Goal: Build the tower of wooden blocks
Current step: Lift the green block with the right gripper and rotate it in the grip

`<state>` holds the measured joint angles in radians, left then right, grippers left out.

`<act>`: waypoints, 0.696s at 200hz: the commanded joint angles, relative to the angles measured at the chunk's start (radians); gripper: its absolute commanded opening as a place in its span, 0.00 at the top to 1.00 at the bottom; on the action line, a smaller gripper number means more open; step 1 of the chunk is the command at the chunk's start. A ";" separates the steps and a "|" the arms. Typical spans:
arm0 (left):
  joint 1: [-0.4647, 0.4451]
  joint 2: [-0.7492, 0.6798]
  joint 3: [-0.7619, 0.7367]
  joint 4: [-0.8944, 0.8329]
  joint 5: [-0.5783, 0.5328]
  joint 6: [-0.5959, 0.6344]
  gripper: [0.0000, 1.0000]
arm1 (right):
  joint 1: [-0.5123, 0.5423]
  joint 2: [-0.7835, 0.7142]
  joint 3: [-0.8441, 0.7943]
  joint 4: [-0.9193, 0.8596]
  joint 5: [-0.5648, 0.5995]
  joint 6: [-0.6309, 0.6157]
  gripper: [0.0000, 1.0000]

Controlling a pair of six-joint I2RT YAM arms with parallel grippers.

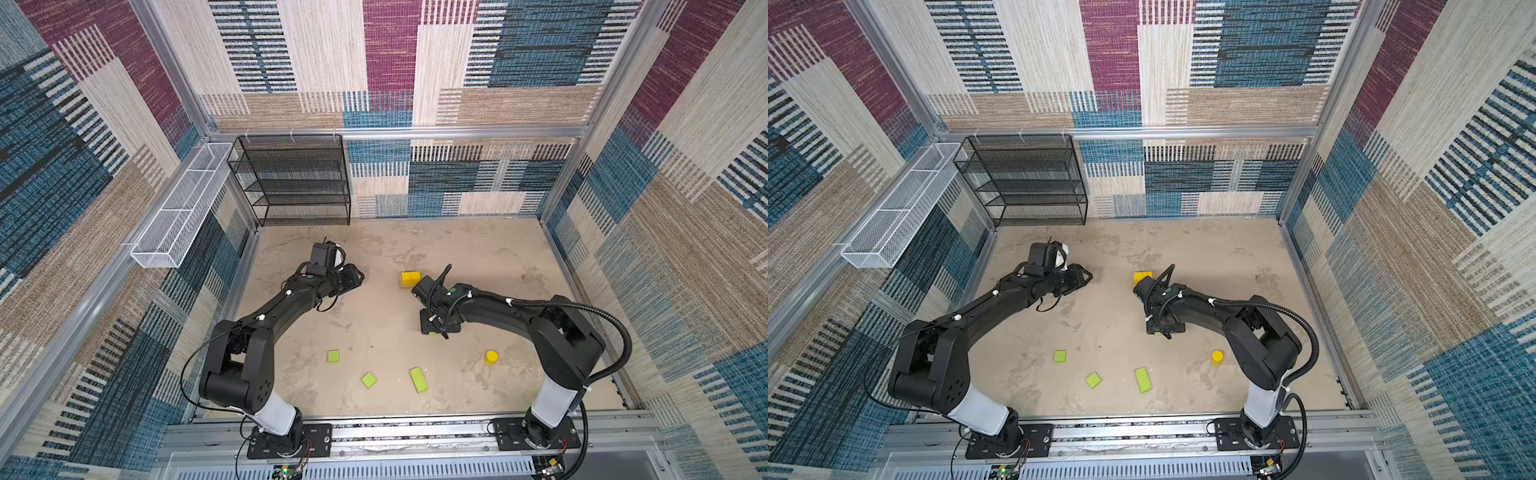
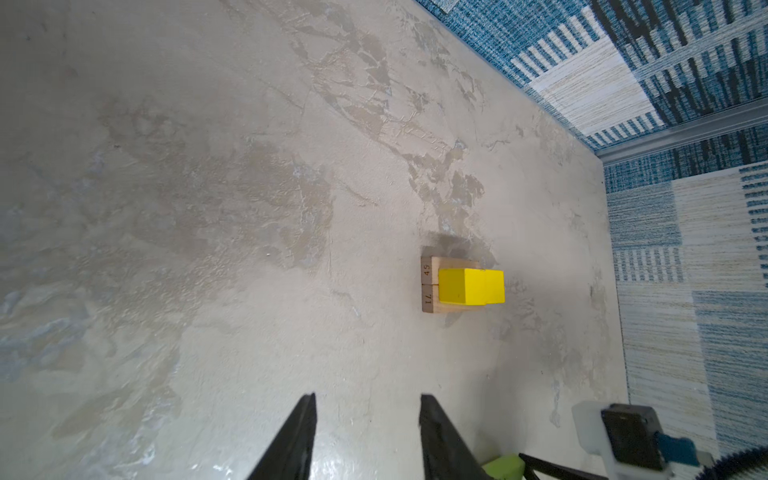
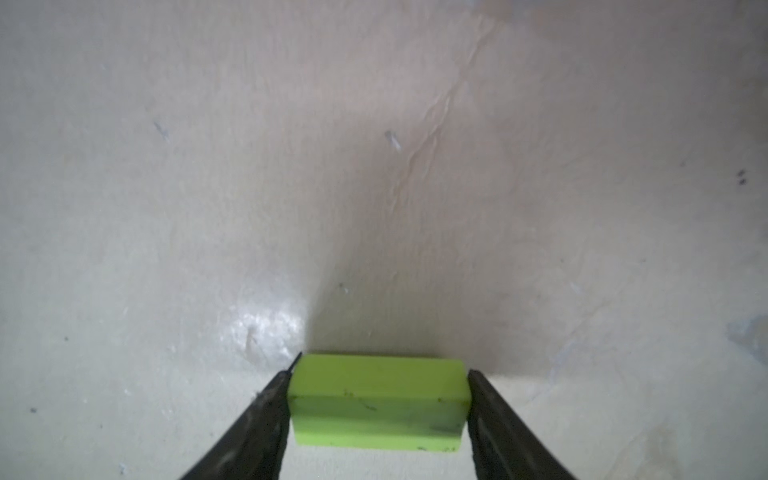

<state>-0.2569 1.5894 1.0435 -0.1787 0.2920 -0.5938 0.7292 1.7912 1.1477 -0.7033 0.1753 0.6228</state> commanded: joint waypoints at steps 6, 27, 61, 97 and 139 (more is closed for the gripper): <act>0.004 -0.004 -0.004 -0.007 -0.006 0.026 0.55 | -0.010 0.025 0.028 0.036 0.026 -0.049 0.31; 0.005 0.001 -0.005 -0.001 -0.005 0.026 0.55 | -0.015 0.042 0.042 0.055 0.013 -0.058 0.24; 0.008 0.010 0.003 -0.006 0.002 0.026 0.55 | -0.015 0.037 0.044 0.059 0.014 -0.052 0.15; 0.010 0.008 0.001 -0.007 0.001 0.026 0.55 | -0.016 -0.006 0.025 0.050 0.038 -0.051 0.14; 0.010 0.008 0.004 -0.005 0.006 0.025 0.55 | -0.015 -0.034 -0.005 0.044 0.009 -0.056 0.14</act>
<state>-0.2485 1.5993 1.0416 -0.1898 0.2924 -0.5907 0.7139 1.7687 1.1557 -0.6640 0.1913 0.5739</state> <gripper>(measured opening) 0.451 0.860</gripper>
